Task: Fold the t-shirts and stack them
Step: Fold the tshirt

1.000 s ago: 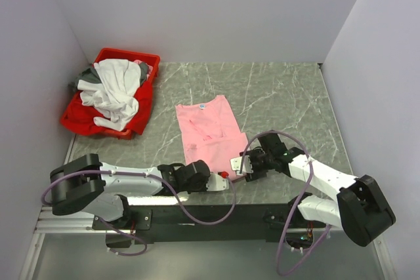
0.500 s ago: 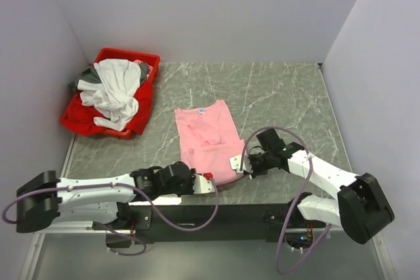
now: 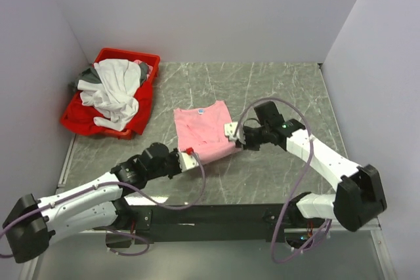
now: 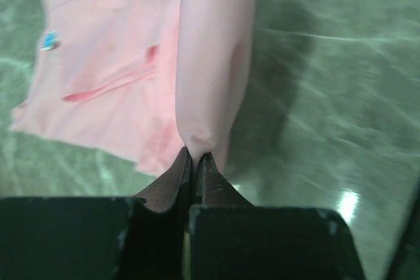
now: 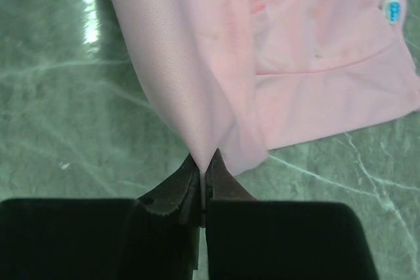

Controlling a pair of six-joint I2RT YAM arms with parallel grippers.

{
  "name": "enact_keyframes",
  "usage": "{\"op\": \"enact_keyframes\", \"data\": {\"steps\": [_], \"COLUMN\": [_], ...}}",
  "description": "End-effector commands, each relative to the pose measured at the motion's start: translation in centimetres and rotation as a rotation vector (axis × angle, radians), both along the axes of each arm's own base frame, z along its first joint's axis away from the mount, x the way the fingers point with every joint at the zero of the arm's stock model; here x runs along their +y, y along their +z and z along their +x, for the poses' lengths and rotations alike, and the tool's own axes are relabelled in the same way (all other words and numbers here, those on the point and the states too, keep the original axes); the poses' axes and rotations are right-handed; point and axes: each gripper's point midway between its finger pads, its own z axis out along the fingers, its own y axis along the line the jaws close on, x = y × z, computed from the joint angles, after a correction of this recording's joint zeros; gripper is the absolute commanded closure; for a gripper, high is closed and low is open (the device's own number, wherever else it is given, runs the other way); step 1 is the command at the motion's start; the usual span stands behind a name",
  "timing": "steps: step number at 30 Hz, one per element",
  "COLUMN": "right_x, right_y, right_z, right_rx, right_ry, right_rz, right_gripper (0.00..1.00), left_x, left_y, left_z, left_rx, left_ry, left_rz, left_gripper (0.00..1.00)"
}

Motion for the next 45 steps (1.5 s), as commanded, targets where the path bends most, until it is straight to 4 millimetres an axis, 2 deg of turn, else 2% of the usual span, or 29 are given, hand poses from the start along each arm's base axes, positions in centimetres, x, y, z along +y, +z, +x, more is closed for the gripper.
{"op": "enact_keyframes", "data": {"steps": [1,2,3,4,5,6,7,8,9,10,11,12,13,14,15,16,17,18,20,21,23,24,27,34,40,41,43,44,45], "right_x": [1.4,1.8,2.4,2.7,3.3,3.5,3.7,3.8,4.0,4.1,4.4,4.5,4.4,4.2,4.4,4.3,4.2,4.1,3.9,3.6,3.3,3.2,3.2,3.7,3.9,4.1,4.2,4.6,4.6], "right_y": [3.2,2.7,4.2,4.4,4.5,4.5,3.3,3.3,4.4,3.4,4.2,4.2,2.3,1.7,2.6,0.5,0.2,0.3,-0.3,-0.3,-0.9,-0.8,-0.9,-0.9,-1.0,-0.8,-1.0,-0.4,-0.6], "right_z": [5.2,7.1,8.9,10.2,12.5,13.6,15.1,16.1,17.8,19.0,20.4,21.3,22.4,23.2,24.7,25.2,25.8,26.4,27.2,27.5,27.9,28.1,28.3,28.7,29.1,29.3,29.7,30.2,30.6], "right_rx": [-0.048,-0.047,-0.073,-0.059,-0.08,-0.085,-0.063,-0.063,-0.095,-0.081,-0.101,-0.106,-0.08,-0.072,-0.086,-0.042,-0.041,-0.05,-0.055,-0.055,-0.052,-0.055,-0.055,-0.048,-0.048,-0.056,-0.062,-0.071,-0.073], "right_ry": [-0.154,-0.204,-0.233,-0.285,-0.32,-0.347,-0.385,-0.409,-0.443,-0.473,-0.49,-0.51,-0.541,-0.561,-0.577,-0.6,-0.615,-0.628,-0.652,-0.666,-0.678,-0.68,-0.678,-0.668,-0.676,-0.676,-0.7,-0.719,-0.746], "right_rz": [0.056,0.044,0.063,0.076,0.073,0.072,0.068,0.07,0.084,0.086,0.1,0.102,0.082,0.071,0.086,0.057,0.053,0.056,0.06,0.062,0.047,0.048,0.045,0.042,0.032,0.035,0.029,0.043,0.039], "right_gripper": [1.0,1.0,1.0,1.0,1.0,1.0,1.0,1.0,1.0,1.0,1.0,1.0,1.0,1.0,1.0,1.0,1.0,1.0,1.0,1.0,1.0,1.0,1.0,1.0,1.0,0.98,0.86,0.8,0.54], "left_x": [-0.1,1.2,1.6,1.3,1.9,1.9,1.4,1.5,1.3,0.9,1.1,0.9,1.1,1.8,1.7,1.8,2.1,1.9,1.9,1.8,2.3,2.4,2.9,3.5,4.0,4.1,4.8,5.1,5.4], "left_y": [2.9,2.6,2.6,4.2,2.6,2.6,4.0,3.1,3.5,5.1,4.3,5.7,5.5,3.6,4.4,3.7,2.0,2.2,0.6,1.1,0.0,0.6,0.3,0.4,-0.5,-0.3,0.3,0.7,1.0], "left_z": [3.7,6.0,7.2,9.0,10.7,11.8,13.5,15.2,16.4,18.1,19.9,21.6,22.6,24.1,25.6,26.3,27.2,28.0,29.0,30.0,30.9,31.7,32.6,32.1,32.5,32.6,32.9,33.2,33.4], "left_rx": [-0.097,-0.106,-0.107,-0.139,-0.098,-0.098,-0.129,-0.122,-0.139,-0.175,-0.174,-0.206,-0.204,-0.165,-0.182,-0.167,-0.134,-0.141,-0.118,-0.132,-0.109,-0.12,-0.09,-0.077,-0.033,-0.037,-0.04,-0.044,-0.039], "left_ry": [0.031,0.092,0.114,0.125,0.145,0.15,0.153,0.158,0.161,0.163,0.182,0.195,0.206,0.237,0.243,0.252,0.265,0.263,0.271,0.275,0.3,0.309,0.341,0.348,0.403,0.415,0.479,0.507,0.542], "left_rz": [-0.097,-0.086,-0.095,-0.134,-0.106,-0.099,-0.115,-0.099,-0.109,-0.131,-0.131,-0.151,-0.155,-0.147,-0.168,-0.164,-0.148,-0.15,-0.128,-0.127,-0.109,-0.117,-0.107,-0.081,-0.071,-0.076,-0.087,-0.096,-0.104], "left_gripper": [1.0,1.0,1.0,1.0,1.0,1.0,1.0,1.0,1.0,1.0,1.0,1.0,1.0,1.0,1.0,1.0,1.0,1.0,1.0,1.0,1.0,1.0,1.0,1.0,1.0,1.0,1.0,0.99,0.93]}}
